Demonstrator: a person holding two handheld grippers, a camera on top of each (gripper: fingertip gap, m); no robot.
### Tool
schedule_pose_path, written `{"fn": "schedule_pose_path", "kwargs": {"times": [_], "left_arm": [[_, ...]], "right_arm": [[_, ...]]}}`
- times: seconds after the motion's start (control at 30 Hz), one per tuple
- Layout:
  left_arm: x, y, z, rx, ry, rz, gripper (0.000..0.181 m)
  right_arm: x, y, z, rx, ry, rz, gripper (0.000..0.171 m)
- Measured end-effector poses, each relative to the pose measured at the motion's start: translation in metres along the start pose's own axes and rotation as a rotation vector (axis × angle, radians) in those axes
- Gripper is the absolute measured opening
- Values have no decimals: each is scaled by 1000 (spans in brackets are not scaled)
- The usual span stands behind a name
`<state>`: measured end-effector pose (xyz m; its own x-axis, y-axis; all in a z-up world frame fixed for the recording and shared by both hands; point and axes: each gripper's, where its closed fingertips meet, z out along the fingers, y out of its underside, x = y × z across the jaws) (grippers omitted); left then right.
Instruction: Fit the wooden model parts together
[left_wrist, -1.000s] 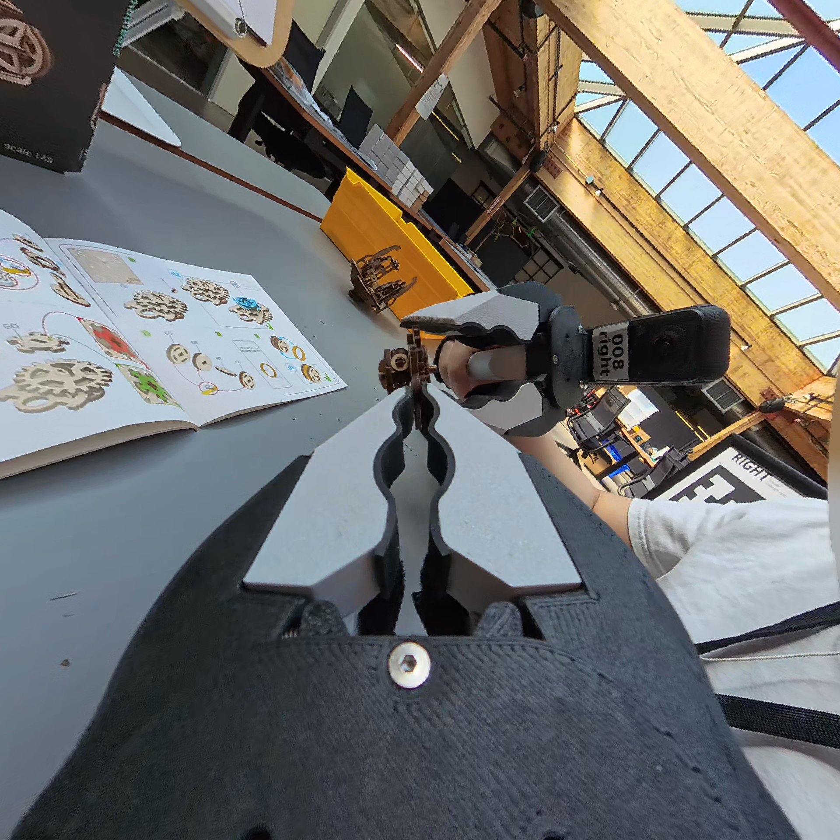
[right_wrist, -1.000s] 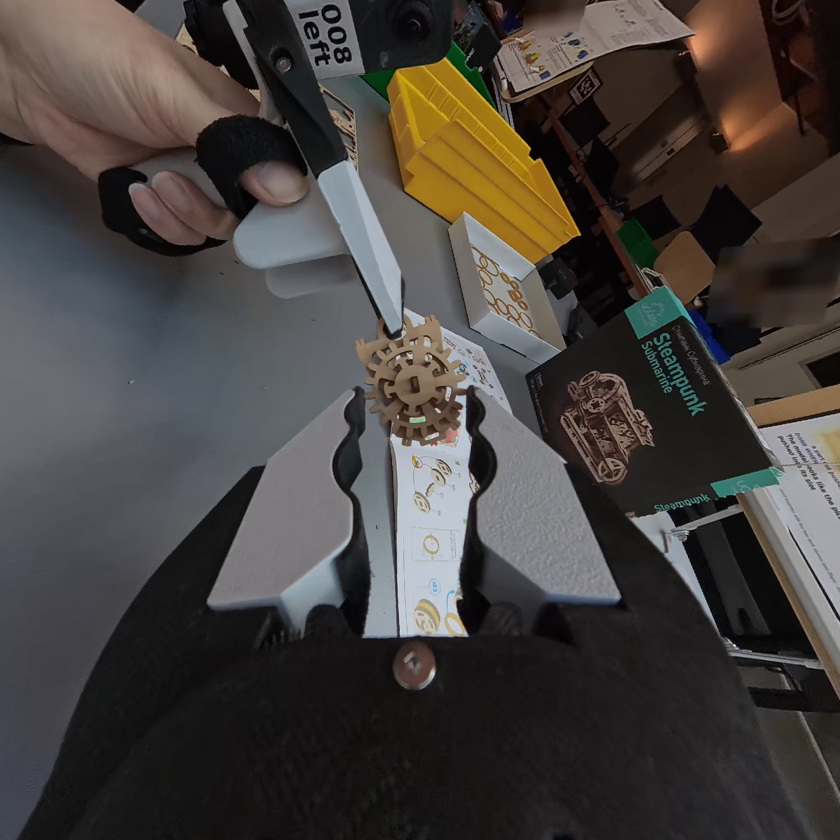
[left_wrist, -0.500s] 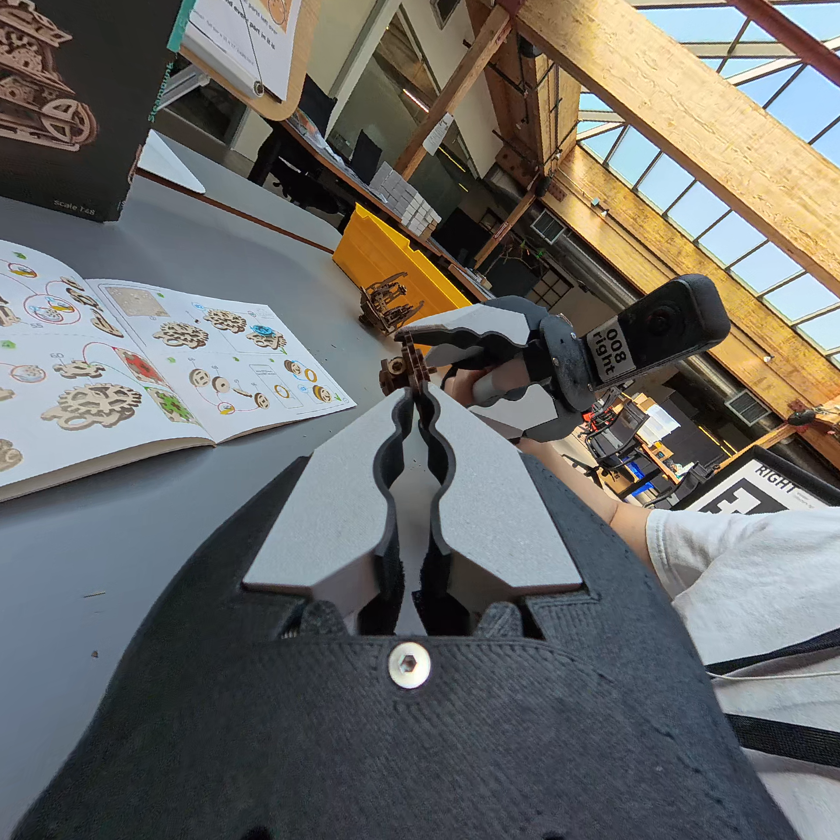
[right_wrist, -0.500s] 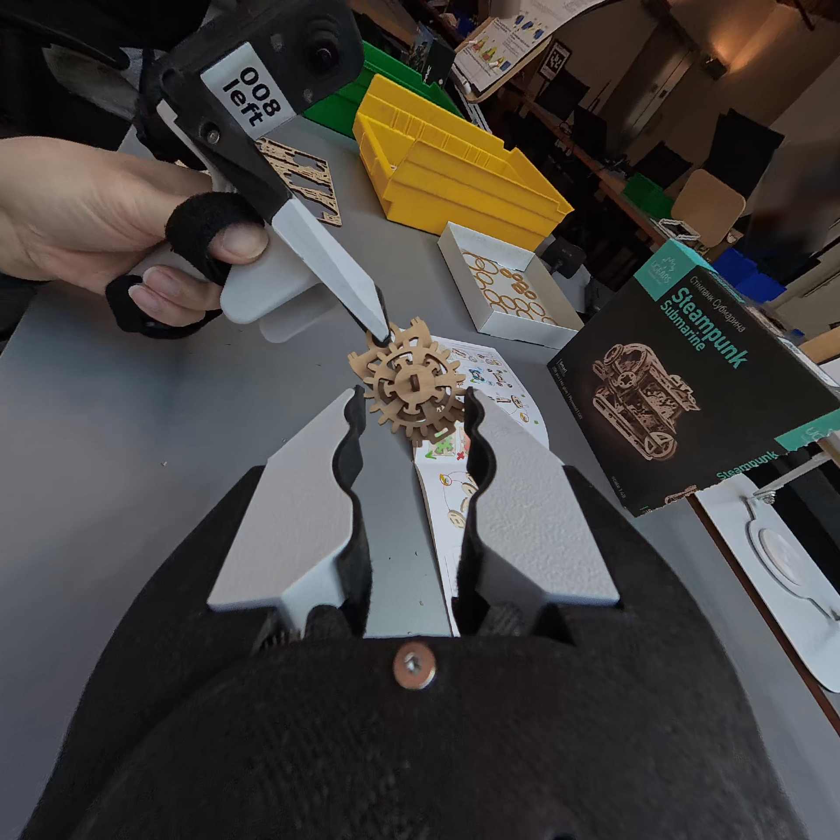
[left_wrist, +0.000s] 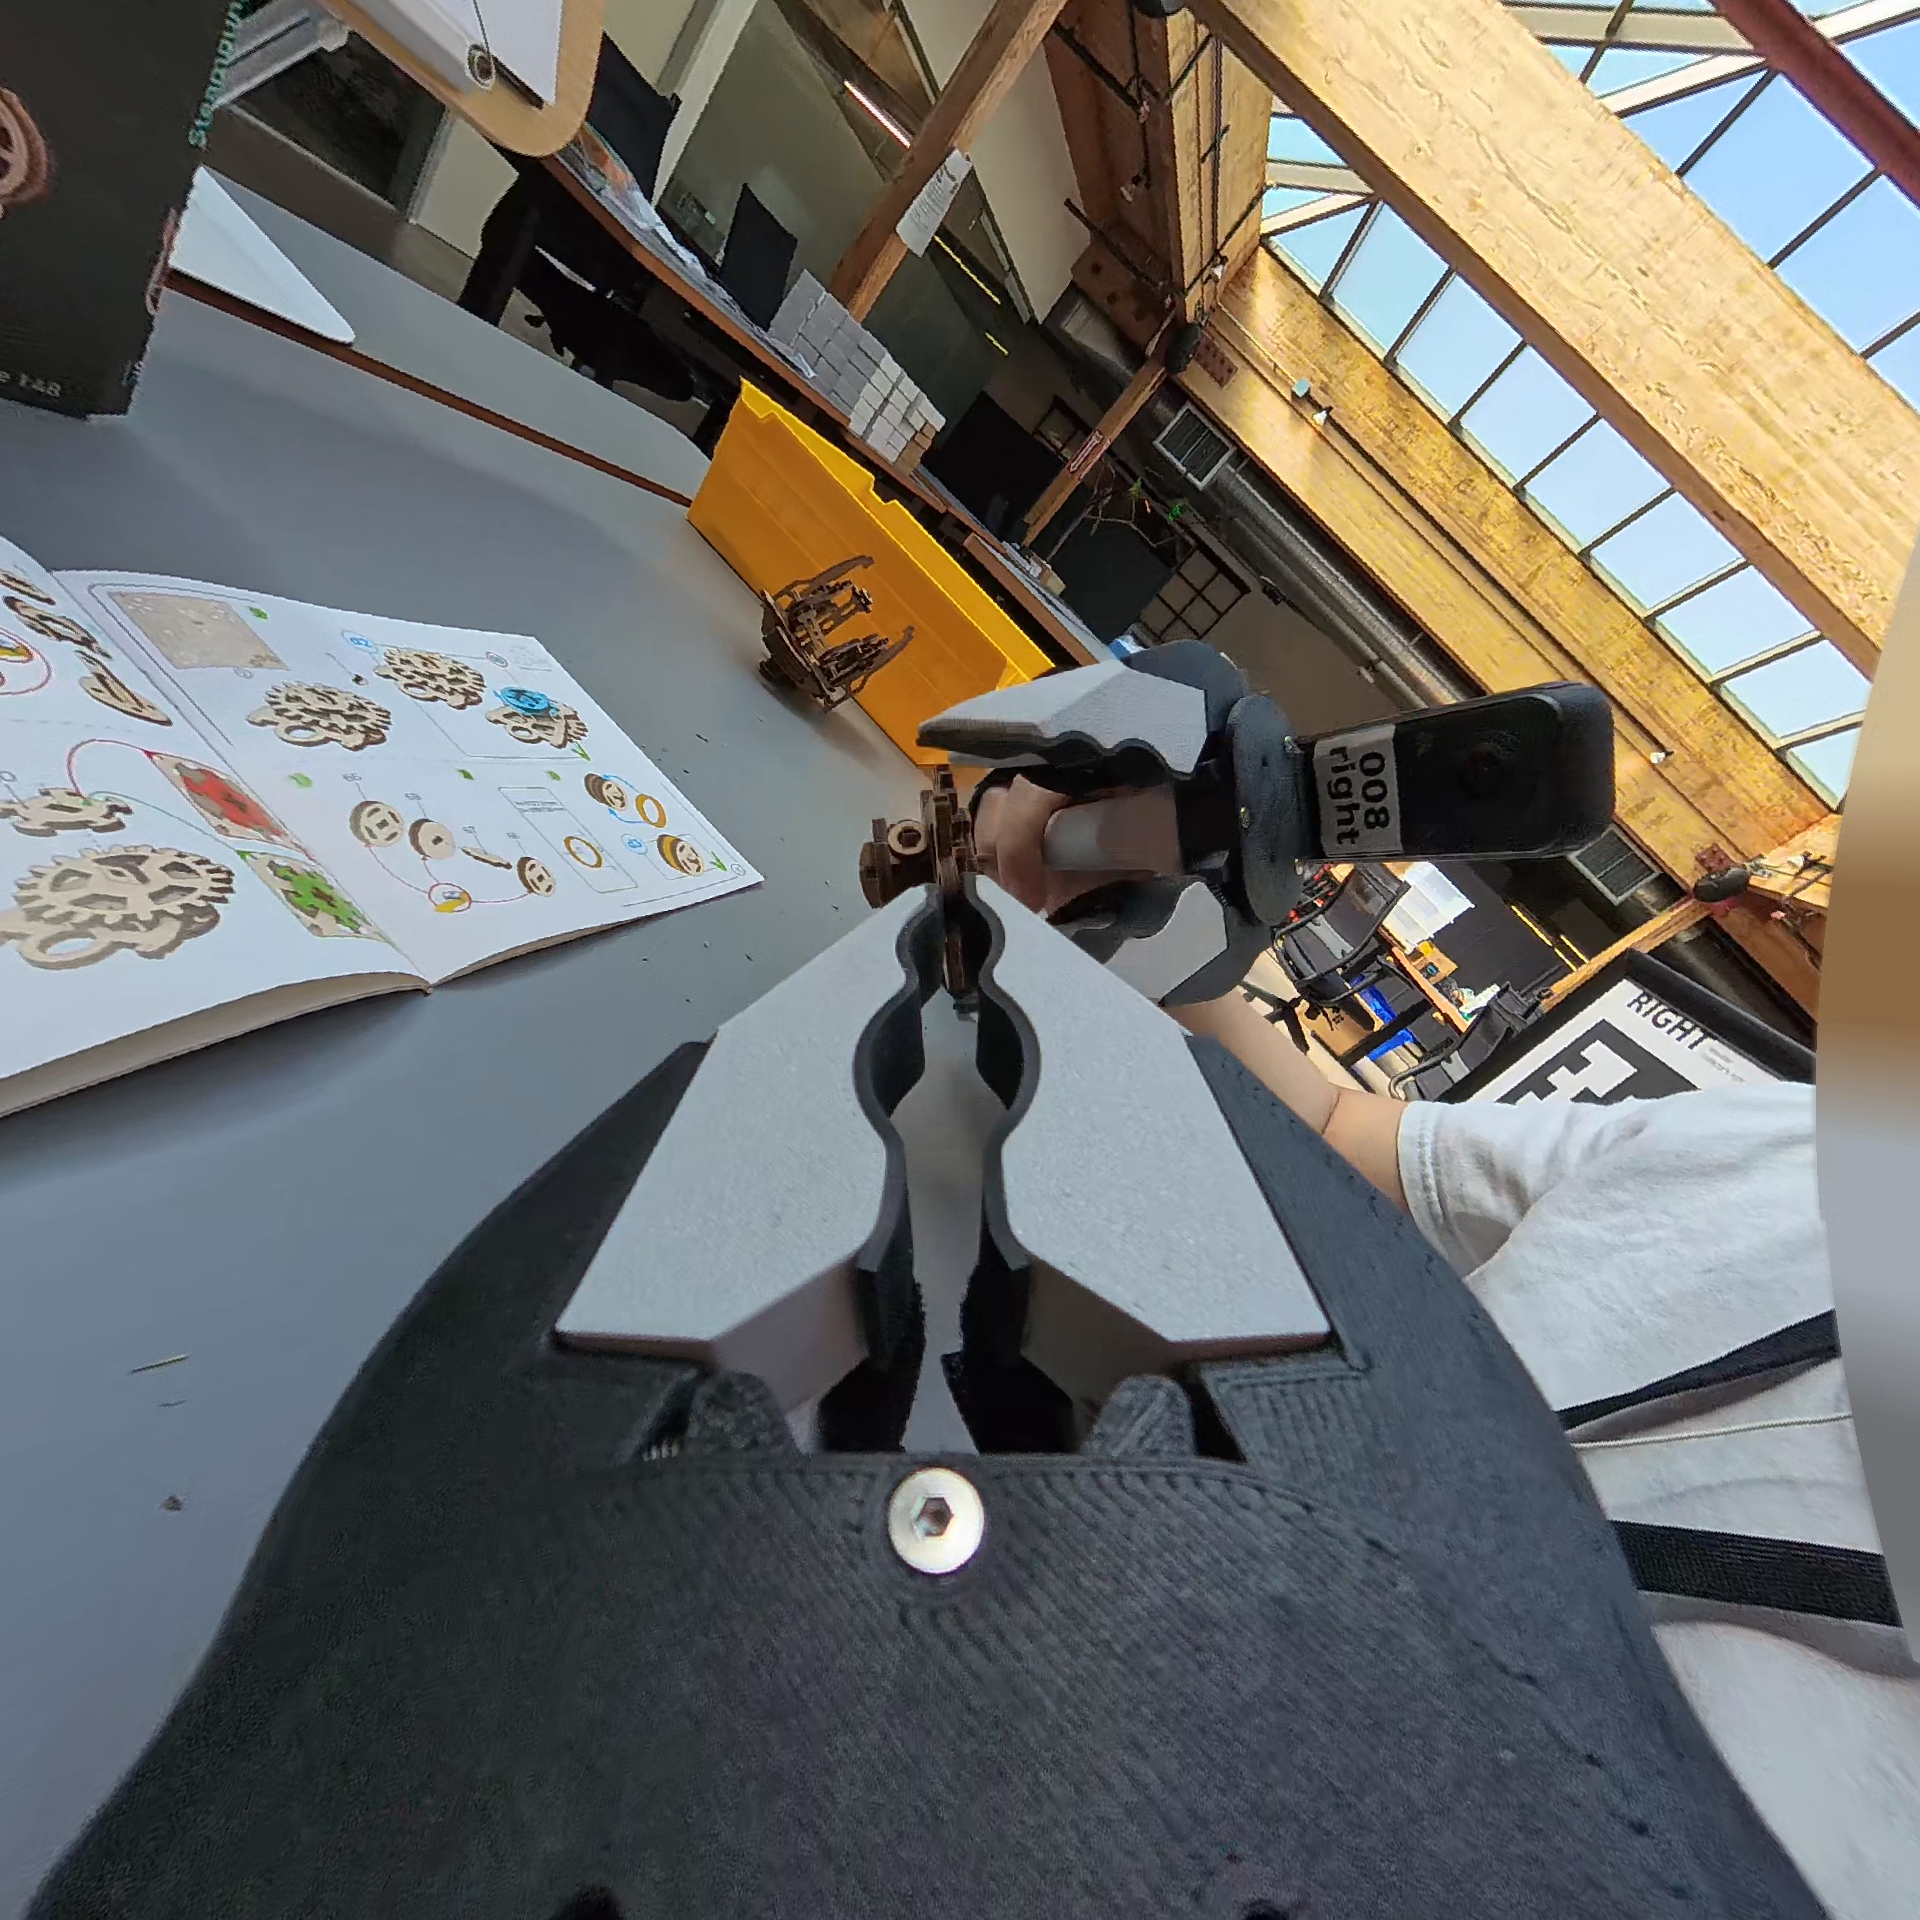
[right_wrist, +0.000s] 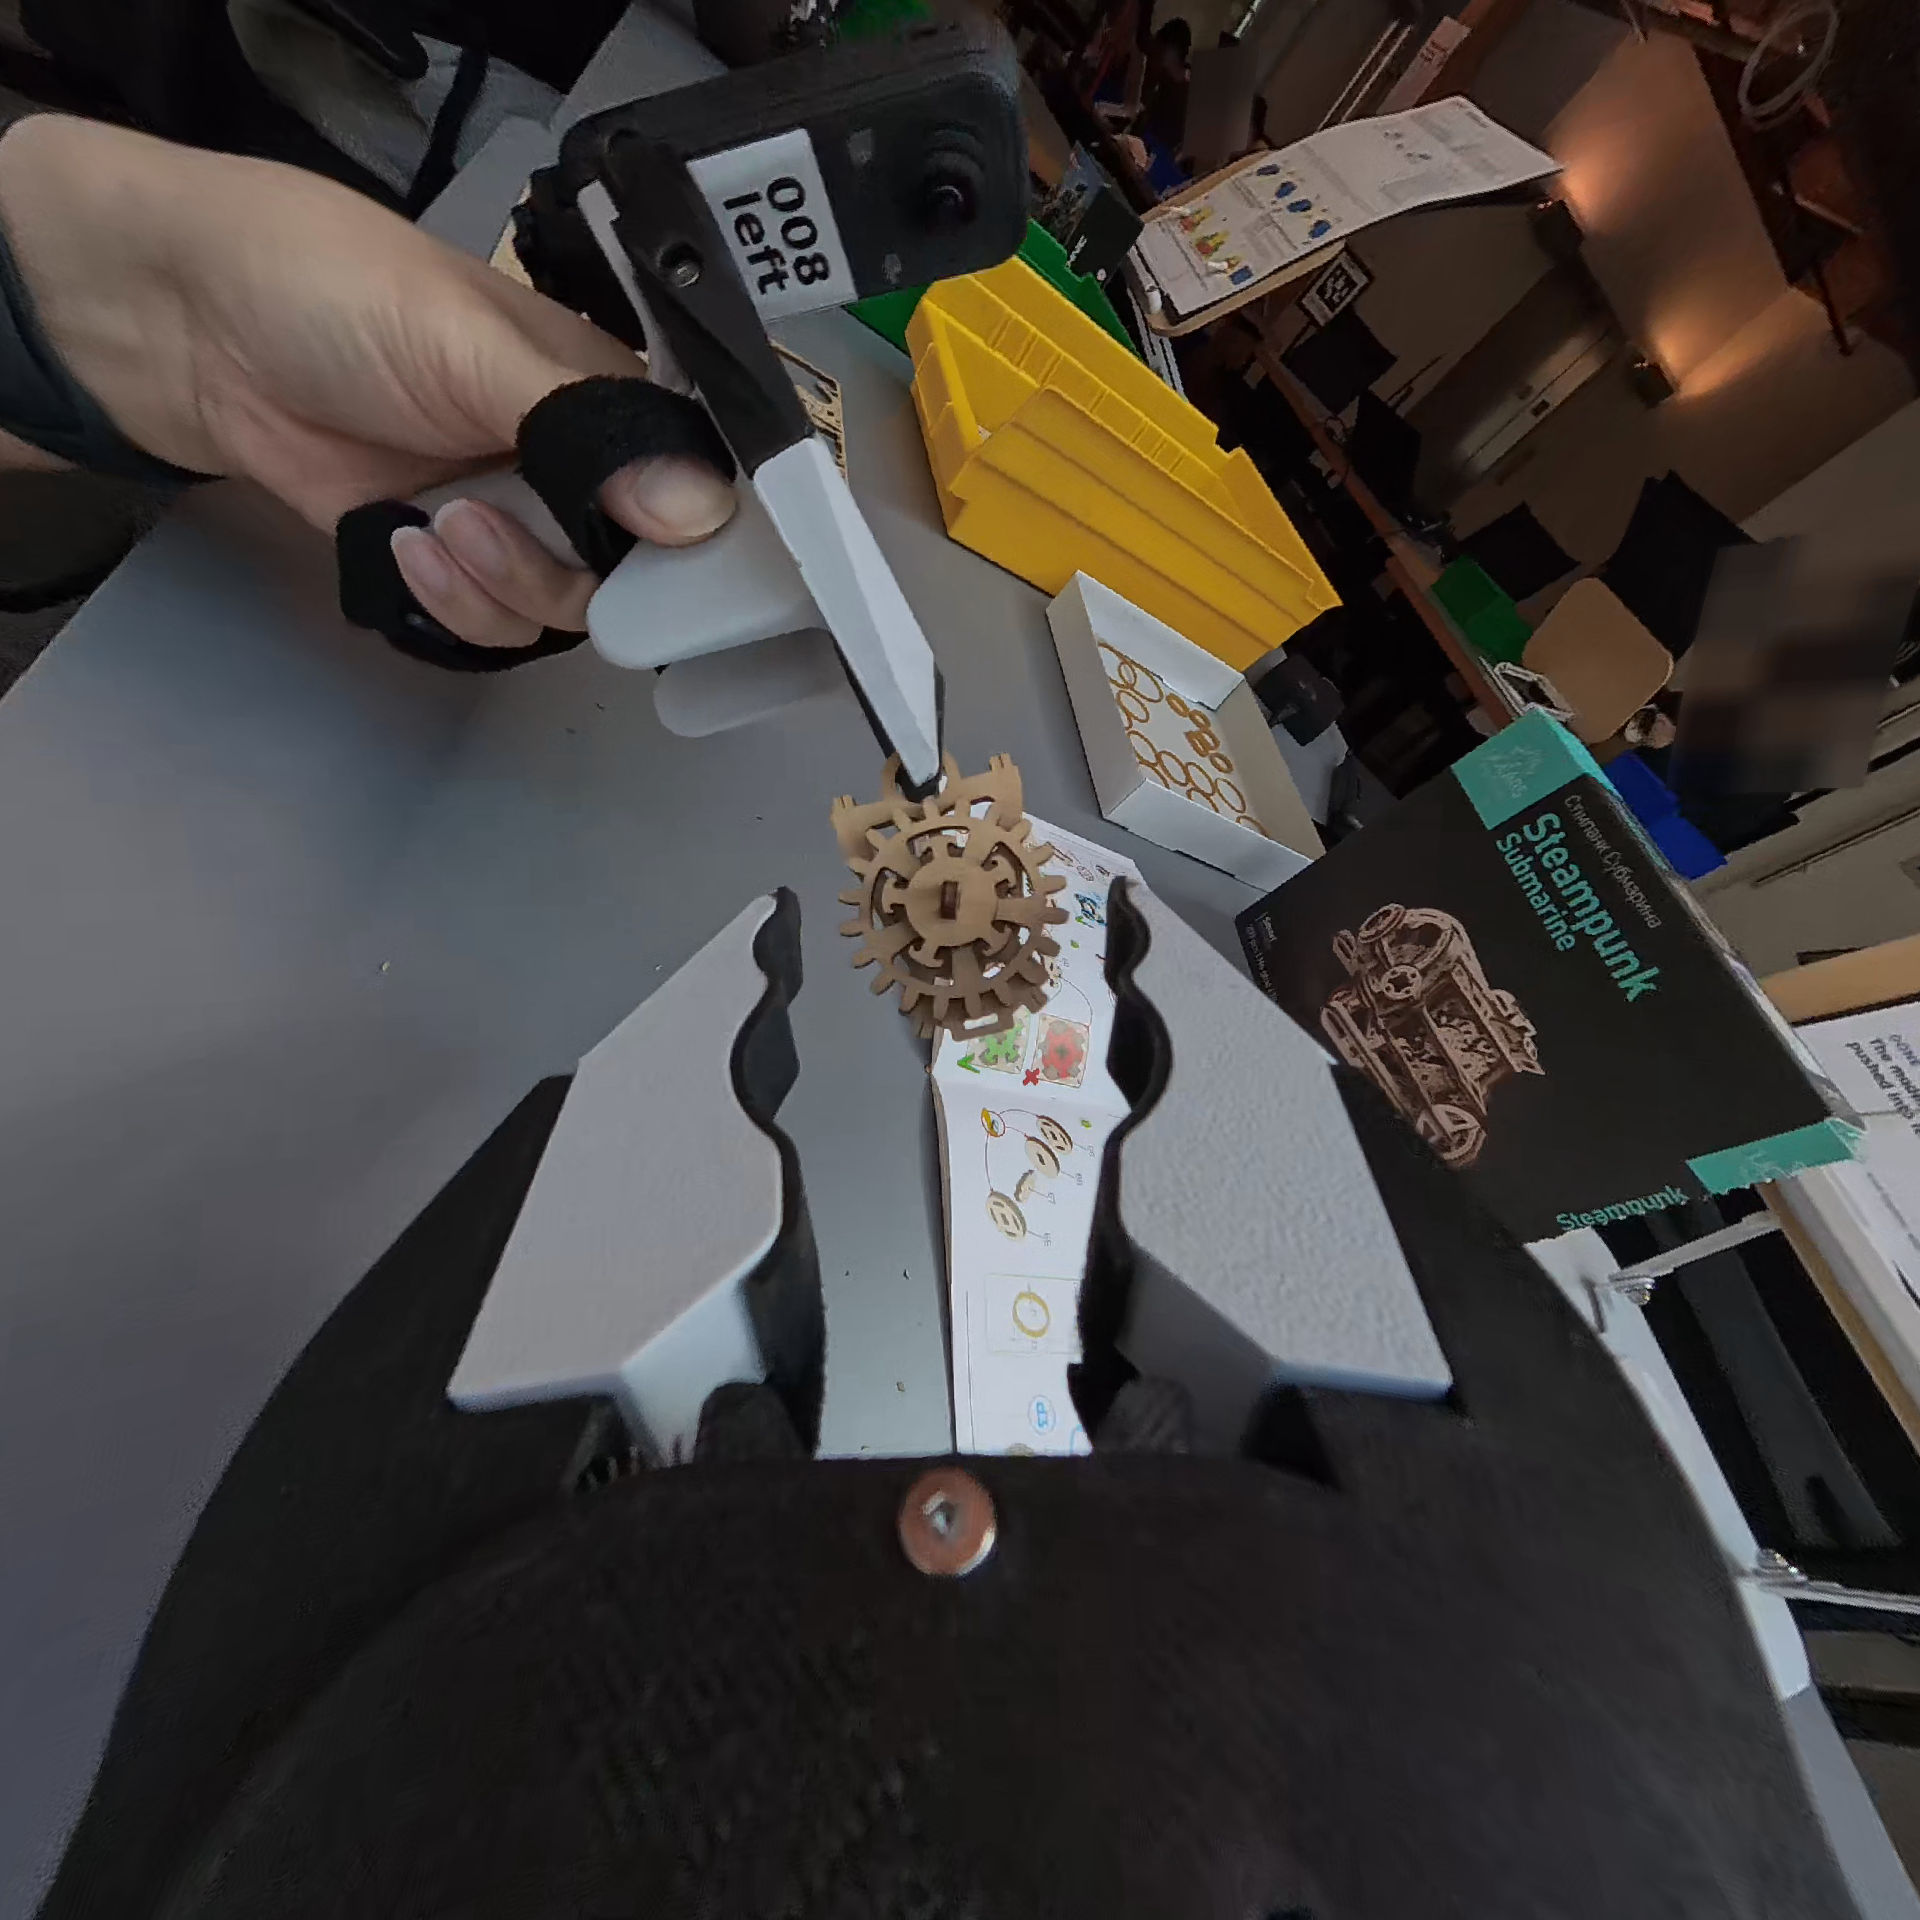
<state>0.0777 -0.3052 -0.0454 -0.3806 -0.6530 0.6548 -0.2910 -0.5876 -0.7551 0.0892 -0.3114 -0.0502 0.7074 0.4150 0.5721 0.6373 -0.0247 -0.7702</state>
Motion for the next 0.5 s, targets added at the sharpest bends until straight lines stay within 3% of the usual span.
{"fn": "schedule_pose_path", "kwargs": {"times": [0.1, 0.5], "left_arm": [[3, 6, 4, -40, 5, 16, 0], [-3, -2, 1, -1, -19, 35, 0]], "right_arm": [[-6, 5, -1, -34, -7, -93, 45], [-1, 6, 7, -59, 17, 98, 44]]}}
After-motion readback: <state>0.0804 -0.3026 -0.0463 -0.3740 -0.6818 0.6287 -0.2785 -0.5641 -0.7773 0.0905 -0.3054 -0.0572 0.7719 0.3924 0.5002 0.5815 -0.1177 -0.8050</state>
